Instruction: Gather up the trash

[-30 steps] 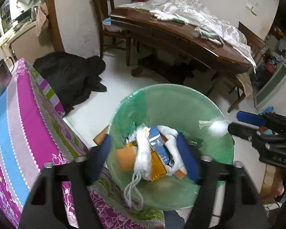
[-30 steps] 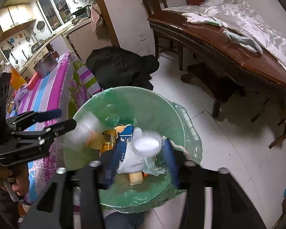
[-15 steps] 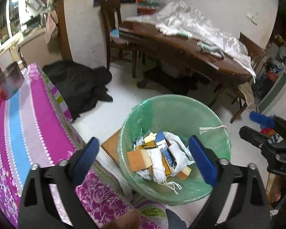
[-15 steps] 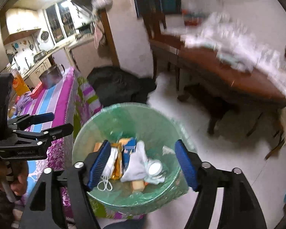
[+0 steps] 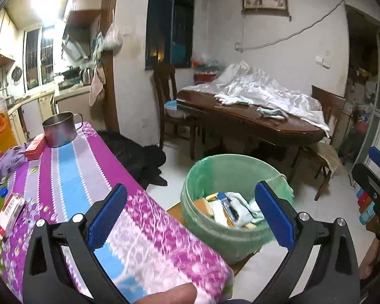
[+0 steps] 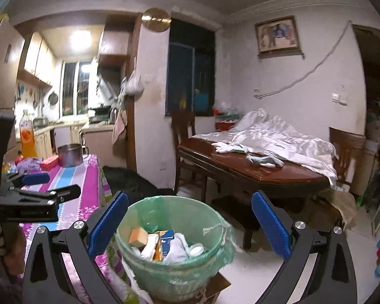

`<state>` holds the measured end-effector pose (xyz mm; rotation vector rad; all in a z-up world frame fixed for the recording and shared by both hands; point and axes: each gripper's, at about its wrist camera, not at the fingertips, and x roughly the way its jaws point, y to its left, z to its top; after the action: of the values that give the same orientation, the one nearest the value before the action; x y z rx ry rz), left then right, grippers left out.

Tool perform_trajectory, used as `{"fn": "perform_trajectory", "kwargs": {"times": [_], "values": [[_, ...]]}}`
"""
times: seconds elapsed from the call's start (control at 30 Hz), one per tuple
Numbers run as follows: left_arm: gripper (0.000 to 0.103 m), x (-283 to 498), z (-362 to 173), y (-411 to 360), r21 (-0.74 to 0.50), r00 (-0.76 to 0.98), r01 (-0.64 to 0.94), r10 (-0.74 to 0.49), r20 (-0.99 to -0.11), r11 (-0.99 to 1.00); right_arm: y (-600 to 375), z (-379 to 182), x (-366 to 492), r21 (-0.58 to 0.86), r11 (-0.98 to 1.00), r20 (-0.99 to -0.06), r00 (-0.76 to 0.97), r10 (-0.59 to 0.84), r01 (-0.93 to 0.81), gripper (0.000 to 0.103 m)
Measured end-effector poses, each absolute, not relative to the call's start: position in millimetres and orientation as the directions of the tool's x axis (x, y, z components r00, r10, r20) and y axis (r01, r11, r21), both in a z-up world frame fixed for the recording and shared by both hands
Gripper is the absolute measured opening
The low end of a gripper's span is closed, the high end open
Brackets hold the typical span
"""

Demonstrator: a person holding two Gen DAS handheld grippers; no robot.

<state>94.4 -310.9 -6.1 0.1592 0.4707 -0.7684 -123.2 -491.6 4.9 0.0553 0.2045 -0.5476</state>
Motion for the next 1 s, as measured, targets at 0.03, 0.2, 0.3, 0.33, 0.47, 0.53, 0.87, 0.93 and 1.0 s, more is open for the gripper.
{"fn": "perform_trajectory", "kwargs": {"times": [0.03,0.2,0.3,0.33,0.47,0.53,0.87,0.93,1.0], "values": [[0.097,85.7,-7.7,-306.4,-0.028,0.625,0.704,-0.637,-0.452,0.71,-482.6,0.7,-132.8,0.0,0.849,-0.199,0.832,-0.518,0.529,0.098],[0.097,46.0,-19.9,-286.3,0.022,0.668,0.695,-0.634,-0.39,0.718,-453.1,-20.9,-174.8,0.027,0.828,-0.184,0.817,-0.547,0.56,0.098],[0.097,32.7,-24.5,-276.9,0.01,0.67,0.692,-0.636,-0.384,0.722,-441.3,-34.2,-193.9,0.044,0.82,-0.187,0.811,-0.555,0.571,0.098],[0.097,28.6,-25.9,-273.4,0.009,0.668,0.693,-0.638,-0.382,0.721,-437.3,-39.3,-200.6,0.04,0.814,-0.186,0.805,-0.563,0.579,0.098],[0.097,12.2,-30.3,-262.6,0.008,0.664,0.7,-0.647,-0.376,0.714,-428.3,-54.1,-220.9,0.043,0.801,-0.193,0.791,-0.58,0.597,0.098],[0.097,7.3,-32.3,-260.9,0.004,0.654,0.71,-0.657,-0.374,0.704,-424.9,-59.8,-230.1,0.048,0.793,-0.194,0.784,-0.589,0.607,0.098],[0.097,-14.6,-39.7,-263.6,0.026,0.623,0.745,-0.681,-0.386,0.667,-424.1,-73.0,-252.1,0.052,0.778,-0.208,0.768,-0.605,0.627,0.098],[0.097,-17.3,-40.5,-262.6,0.028,0.622,0.746,-0.682,-0.384,0.665,-424.1,-73.9,-253.1,0.054,0.779,-0.205,0.77,-0.604,0.625,0.098],[0.097,-18.8,-41.0,-262.8,0.029,0.619,0.749,-0.684,-0.386,0.662,-424.4,-73.9,-253.6,0.051,0.78,-0.207,0.771,-0.602,0.623,0.098]]}}
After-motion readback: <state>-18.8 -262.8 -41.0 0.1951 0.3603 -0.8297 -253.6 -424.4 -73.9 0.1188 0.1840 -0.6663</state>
